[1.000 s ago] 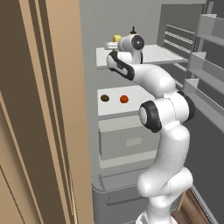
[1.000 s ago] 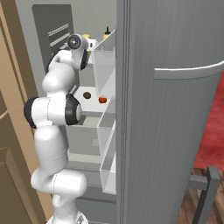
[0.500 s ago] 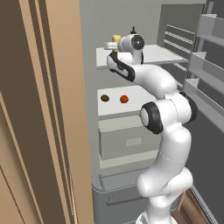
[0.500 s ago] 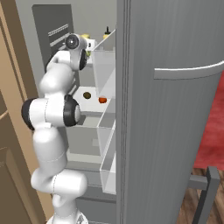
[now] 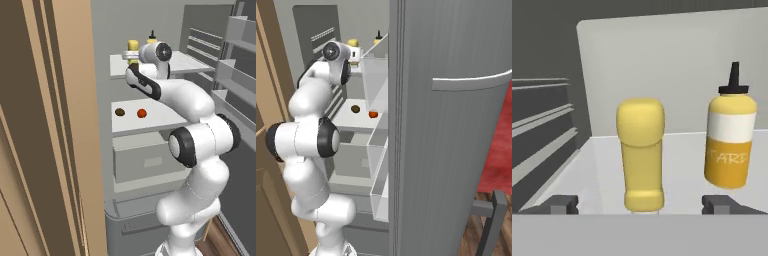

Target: Place the mustard and mustard from the counter to the top shelf of the fridge. If the existing items in the fridge are on the top shelf, move them to other shelves.

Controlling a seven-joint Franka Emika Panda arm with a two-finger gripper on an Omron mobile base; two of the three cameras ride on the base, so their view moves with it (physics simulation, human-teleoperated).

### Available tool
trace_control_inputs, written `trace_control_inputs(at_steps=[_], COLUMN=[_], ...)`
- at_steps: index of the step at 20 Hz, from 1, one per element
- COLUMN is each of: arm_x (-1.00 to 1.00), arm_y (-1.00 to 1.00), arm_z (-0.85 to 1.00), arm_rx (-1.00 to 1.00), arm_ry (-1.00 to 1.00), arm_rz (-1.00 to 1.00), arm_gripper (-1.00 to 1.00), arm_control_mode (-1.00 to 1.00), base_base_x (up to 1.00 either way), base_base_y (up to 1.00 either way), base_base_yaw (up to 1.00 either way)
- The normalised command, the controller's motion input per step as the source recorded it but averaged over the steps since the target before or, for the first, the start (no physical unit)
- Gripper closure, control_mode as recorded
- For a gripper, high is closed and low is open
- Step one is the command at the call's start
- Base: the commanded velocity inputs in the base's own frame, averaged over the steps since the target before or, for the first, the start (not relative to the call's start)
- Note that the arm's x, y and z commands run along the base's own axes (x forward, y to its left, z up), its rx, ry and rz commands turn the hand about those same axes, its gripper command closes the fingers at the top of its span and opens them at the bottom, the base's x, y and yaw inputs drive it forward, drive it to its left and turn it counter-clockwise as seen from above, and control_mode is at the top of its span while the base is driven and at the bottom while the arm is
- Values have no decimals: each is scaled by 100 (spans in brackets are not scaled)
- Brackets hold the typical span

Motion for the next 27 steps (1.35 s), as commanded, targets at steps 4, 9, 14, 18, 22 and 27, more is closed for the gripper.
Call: trace_control_inputs(at_steps=[4, 9, 14, 18, 22, 27], arm_x=[-93, -100, -100, -100, -100, -100], arm_y=[-17, -37, -71, -67, -55, -11], arm_z=[22, 48, 26, -26, -43, -40], arm_rx=[1, 2, 2, 0, 0, -1], arm_ry=[0, 0, 0, -6, -10, -7], arm_rz=[-5, -8, -11, -2, 0, 0], arm_gripper=[-100, -100, -100, -100, -100, -100], arm_control_mode=[-100, -100, -100, -100, -100, -100], base_base_x=[0, 0, 0, 0, 0, 0], base_base_y=[0, 0, 0, 0, 0, 0], base_base_yaw=[0, 0, 0, 0, 0, 0])
